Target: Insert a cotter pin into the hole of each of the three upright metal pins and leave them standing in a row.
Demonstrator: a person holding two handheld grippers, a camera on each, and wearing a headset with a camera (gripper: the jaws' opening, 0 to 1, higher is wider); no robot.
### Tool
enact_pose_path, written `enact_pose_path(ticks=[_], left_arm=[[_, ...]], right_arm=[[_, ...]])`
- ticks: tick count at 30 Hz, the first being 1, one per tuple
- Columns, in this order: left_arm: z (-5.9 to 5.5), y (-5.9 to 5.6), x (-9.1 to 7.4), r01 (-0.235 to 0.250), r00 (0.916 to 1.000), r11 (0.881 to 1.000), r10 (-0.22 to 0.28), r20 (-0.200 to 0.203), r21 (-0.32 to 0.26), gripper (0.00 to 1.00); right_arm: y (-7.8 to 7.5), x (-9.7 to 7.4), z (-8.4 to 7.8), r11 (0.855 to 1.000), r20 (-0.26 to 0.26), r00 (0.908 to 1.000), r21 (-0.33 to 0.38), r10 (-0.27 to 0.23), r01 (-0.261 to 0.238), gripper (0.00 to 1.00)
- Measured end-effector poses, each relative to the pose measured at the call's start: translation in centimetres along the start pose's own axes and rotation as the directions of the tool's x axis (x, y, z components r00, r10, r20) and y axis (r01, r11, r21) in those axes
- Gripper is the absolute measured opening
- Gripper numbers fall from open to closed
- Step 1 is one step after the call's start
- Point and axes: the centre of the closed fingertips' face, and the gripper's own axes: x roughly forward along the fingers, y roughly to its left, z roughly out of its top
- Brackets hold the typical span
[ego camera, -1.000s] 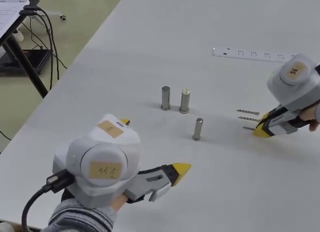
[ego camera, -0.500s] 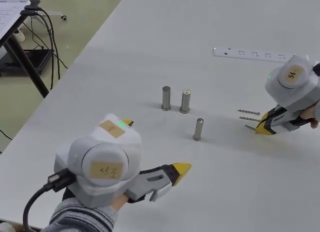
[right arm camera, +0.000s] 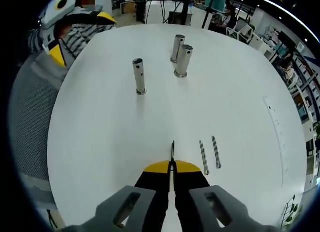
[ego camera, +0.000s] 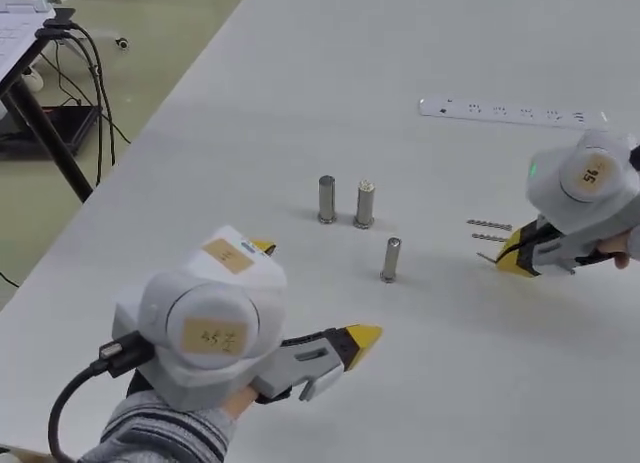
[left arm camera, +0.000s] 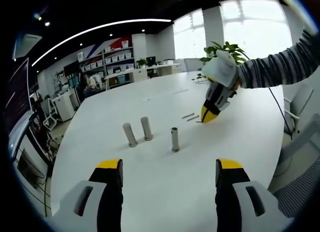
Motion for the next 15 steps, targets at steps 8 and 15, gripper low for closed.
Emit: enact_pose_path(ticks=[8,15], left_arm=[[0.3,-0.9,0.4,0.042,0.9991,0.999,-0.042,0.002,-0.005,0.66],[0.6,-1.8,0.7,0.083,0.9965,0.996,-0.083,0.005,-0.013,0.58]], right_arm=[[1.5,-0.4,2.2,0.994,0.078,0.9969,-0.108,-0.006,0.015,0.00],[3.8,-1.1,4.8,0.984,0.148,0.9890,-0.179,0.003,0.024,0.00]])
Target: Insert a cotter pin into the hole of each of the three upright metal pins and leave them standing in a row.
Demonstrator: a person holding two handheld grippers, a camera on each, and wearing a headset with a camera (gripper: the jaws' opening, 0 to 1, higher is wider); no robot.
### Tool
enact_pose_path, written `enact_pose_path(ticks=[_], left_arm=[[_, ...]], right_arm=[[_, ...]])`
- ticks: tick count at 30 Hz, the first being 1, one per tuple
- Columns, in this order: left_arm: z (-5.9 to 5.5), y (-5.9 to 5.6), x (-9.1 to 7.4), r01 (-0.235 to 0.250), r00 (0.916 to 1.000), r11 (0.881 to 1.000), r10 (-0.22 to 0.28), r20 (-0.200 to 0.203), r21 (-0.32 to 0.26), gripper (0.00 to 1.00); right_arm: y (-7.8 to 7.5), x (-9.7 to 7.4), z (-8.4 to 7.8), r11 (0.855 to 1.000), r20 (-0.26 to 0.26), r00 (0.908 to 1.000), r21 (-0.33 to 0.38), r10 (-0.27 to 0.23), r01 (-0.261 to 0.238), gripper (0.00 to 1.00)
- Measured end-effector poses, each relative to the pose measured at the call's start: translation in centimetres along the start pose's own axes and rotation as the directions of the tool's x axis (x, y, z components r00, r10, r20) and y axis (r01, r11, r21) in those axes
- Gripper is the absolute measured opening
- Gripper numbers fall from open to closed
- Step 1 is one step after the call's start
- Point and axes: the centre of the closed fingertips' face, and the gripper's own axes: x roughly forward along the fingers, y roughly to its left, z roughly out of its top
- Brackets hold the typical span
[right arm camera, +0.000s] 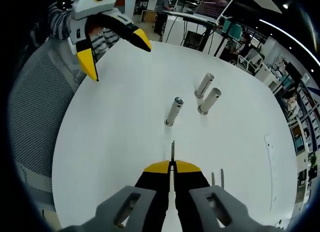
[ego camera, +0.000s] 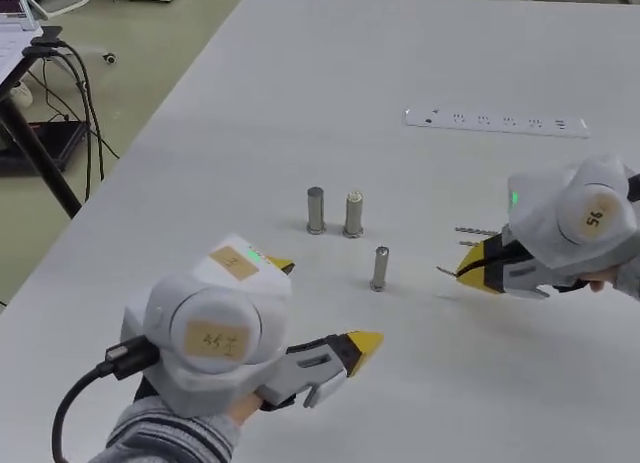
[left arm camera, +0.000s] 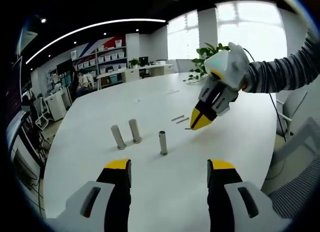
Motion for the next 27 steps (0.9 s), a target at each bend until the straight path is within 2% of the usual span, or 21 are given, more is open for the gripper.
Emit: enact_pose_path(ticks=[4,13,15,19,23,27], left_arm=[[0.3,-0.4,0.2,0.020,0.9998,1.000,-0.019,0.010,-0.008,0.54],[1.1,-1.4,0.5,0.085,0.9958,0.992,-0.082,0.041,-0.088,0.40],[1.3,-1.8,0.6,0.110,0.9930,0.986,-0.104,0.055,-0.127,0.37],[1.3,-2.5,0.6,0.154,0.9874,0.963,-0.141,0.072,-0.221,0.31],[1.5,-2.8,0.7,0.174,0.9838,0.945,-0.156,0.088,-0.277,0.25],[1.5,-3.3,0.7,0.205,0.9781,0.919,-0.180,0.105,-0.336,0.18]], right_arm=[[0.8,0.0,1.4,0.999,0.029,0.9995,-0.036,0.011,-0.010,0.00],[2.6,-0.4,4.4,0.991,0.091,0.9955,-0.135,0.026,-0.014,0.00],[3.0,-0.6,5.0,0.989,0.107,0.9939,-0.147,0.027,-0.011,0.00],[3.7,-1.0,6.0,0.985,0.139,0.9898,-0.171,0.032,-0.007,0.00],[4.3,-1.4,6.8,0.982,0.165,0.9857,-0.189,0.032,0.000,0.00],[4.8,-1.6,7.3,0.980,0.183,0.9822,-0.200,0.044,-0.007,0.00]])
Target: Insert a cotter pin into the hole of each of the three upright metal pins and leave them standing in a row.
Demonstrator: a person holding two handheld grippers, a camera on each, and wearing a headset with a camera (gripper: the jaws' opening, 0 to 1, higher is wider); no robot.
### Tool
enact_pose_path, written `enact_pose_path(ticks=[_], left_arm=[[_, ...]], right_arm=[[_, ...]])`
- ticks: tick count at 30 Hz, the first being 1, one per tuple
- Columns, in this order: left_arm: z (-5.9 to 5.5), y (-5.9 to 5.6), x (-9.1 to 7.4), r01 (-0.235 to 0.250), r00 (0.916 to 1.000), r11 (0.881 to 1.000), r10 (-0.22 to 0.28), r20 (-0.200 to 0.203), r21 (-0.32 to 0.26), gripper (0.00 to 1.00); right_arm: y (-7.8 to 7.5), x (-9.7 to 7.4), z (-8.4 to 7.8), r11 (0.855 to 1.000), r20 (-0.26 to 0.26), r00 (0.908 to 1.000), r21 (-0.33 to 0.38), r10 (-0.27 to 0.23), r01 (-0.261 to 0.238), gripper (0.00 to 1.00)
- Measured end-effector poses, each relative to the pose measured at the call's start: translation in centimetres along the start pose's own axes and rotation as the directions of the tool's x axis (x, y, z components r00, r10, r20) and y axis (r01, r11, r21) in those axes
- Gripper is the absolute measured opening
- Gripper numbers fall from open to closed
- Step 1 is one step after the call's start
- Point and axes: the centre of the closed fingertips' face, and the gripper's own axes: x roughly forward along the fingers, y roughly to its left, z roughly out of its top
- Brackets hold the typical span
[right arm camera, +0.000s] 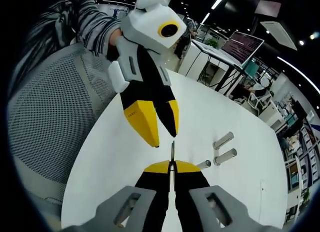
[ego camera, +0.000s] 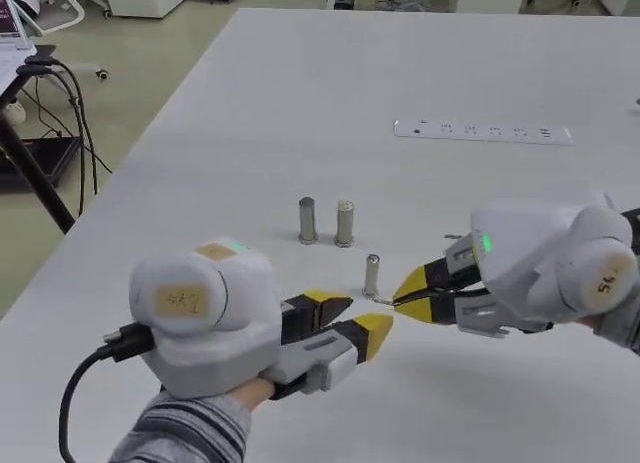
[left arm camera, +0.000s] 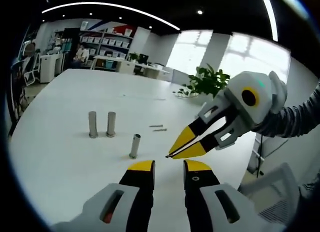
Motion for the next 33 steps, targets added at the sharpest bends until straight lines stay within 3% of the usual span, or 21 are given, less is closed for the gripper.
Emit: enact_pose_path(ticks=[7,11,23,26,33], left_arm=[[0.1,-0.5,0.1,0.022,0.9996,0.998,-0.021,0.021,-0.061,0.08],[0.0,-0.5,0.1,0.023,0.9996,0.998,-0.022,0.020,-0.065,0.02],[0.0,-0.7,0.1,0.033,0.9991,0.993,-0.030,0.028,-0.113,0.00],[0.1,-0.8,0.0,0.039,0.9987,0.995,-0.036,0.035,-0.087,0.00],[-0.3,-1.2,0.0,0.065,0.9979,0.997,-0.065,0.002,0.027,0.00]], right_arm=[[0.9,-0.1,0.7,1.000,0.019,0.9995,-0.020,0.025,-0.025,0.00],[0.9,-0.1,1.0,0.999,0.025,0.9994,-0.025,0.023,-0.022,0.00],[1.0,-0.3,1.5,0.999,0.035,0.9992,-0.035,0.018,-0.017,0.00],[0.8,-0.4,1.6,1.000,0.043,0.9991,-0.028,0.004,-0.003,0.00],[1.1,-0.3,1.3,1.000,0.041,0.9989,0.005,0.022,-0.022,0.00]])
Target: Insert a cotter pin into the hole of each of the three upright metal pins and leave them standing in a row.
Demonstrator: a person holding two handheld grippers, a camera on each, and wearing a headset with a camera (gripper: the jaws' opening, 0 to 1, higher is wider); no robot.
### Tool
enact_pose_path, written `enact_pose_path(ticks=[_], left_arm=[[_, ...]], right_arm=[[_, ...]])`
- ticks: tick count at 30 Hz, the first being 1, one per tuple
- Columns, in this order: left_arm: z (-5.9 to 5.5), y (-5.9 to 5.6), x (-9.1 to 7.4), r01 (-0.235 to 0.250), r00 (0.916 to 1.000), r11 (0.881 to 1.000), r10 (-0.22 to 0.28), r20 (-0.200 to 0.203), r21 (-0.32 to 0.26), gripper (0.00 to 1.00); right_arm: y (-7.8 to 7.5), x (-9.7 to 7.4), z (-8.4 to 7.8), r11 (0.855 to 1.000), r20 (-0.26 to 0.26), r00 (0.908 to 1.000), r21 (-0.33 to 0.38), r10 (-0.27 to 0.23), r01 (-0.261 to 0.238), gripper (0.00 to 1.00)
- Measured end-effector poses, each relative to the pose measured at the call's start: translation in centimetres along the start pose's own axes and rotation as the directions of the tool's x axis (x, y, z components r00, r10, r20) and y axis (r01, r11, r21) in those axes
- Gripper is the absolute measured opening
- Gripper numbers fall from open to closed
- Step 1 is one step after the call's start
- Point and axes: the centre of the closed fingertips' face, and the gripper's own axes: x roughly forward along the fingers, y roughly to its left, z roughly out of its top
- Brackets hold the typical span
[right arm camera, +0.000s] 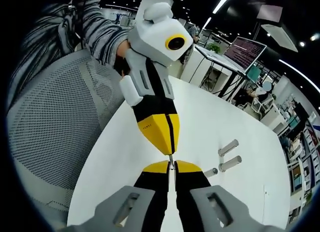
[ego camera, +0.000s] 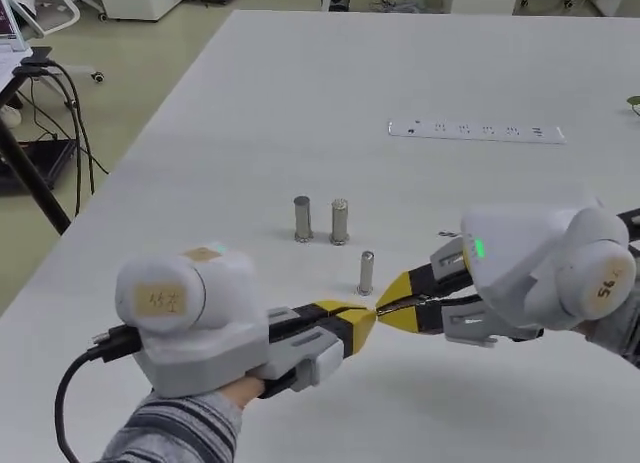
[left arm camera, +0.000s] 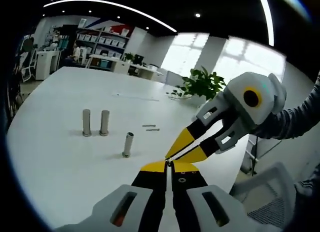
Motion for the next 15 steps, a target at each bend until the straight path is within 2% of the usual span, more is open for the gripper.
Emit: enact_pose_path(ticks=[5,6,9,11,13,15], left_arm=[[-0.4,-0.4,-0.2,0.020,0.9993,0.993,-0.017,-0.032,0.115,0.00],[-0.5,-0.6,-0.2,0.031,0.9986,0.987,-0.024,-0.048,0.159,0.00],[-0.6,-1.2,-0.2,0.057,0.9974,0.978,-0.047,-0.054,0.200,0.00],[-0.9,-1.2,-0.3,0.069,0.9955,0.964,-0.050,-0.080,0.255,0.00],[-1.1,-1.4,-0.3,0.081,0.9939,0.956,-0.056,-0.096,0.283,0.00],[-1.1,-1.4,-0.3,0.091,0.9932,0.954,-0.066,-0.096,0.285,0.00]], right_arm=[[0.3,0.0,-0.2,1.000,0.003,0.9999,0.024,0.016,-0.016,0.01],[0.5,0.1,-0.1,0.999,0.004,0.9997,0.025,0.025,-0.026,0.01],[1.0,0.3,-0.4,0.999,-0.011,0.9989,0.022,0.045,-0.045,0.00],[1.2,0.3,-0.4,0.998,-0.011,0.9984,0.024,0.055,-0.055,0.00],[1.4,0.3,-0.4,0.998,-0.013,0.9980,0.023,0.063,-0.062,0.00],[1.6,0.3,-0.4,0.997,-0.015,0.9973,0.023,0.072,-0.071,0.00]])
